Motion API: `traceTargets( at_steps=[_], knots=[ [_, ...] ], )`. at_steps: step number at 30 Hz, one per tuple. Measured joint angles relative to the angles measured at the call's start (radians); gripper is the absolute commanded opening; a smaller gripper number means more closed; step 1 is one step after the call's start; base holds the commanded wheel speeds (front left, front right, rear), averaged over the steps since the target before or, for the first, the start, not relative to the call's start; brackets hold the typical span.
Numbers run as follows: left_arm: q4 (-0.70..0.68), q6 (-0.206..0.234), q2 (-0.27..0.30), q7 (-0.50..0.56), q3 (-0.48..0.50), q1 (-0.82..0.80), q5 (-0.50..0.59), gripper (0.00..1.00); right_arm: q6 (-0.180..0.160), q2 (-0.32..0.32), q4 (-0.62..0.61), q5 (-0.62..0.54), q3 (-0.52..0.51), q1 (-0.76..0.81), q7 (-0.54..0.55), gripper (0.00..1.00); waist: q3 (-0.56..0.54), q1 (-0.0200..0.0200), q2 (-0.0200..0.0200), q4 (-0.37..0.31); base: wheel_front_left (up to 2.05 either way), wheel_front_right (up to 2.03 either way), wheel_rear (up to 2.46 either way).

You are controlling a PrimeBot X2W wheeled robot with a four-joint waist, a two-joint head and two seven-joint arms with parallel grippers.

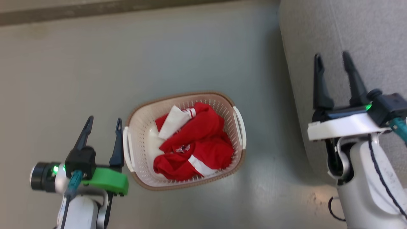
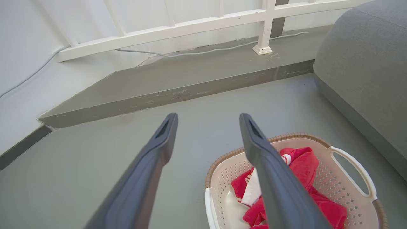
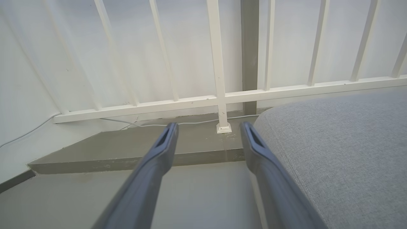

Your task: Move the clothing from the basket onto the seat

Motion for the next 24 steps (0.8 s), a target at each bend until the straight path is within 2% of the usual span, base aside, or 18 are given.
traceTargets(
  at_steps=[24],
  knots=[
    [0.190, -0.079, 0.003, 0.013, -0.159, -0.362, 0.132, 1.00, -0.010, -0.002, -0.100, 0.003, -0.079, -0.250, -0.003, 1.00, 0.341, 0.0001, 0.0000, -0.076, 0.00, 0.00, 0.00]
  ],
)
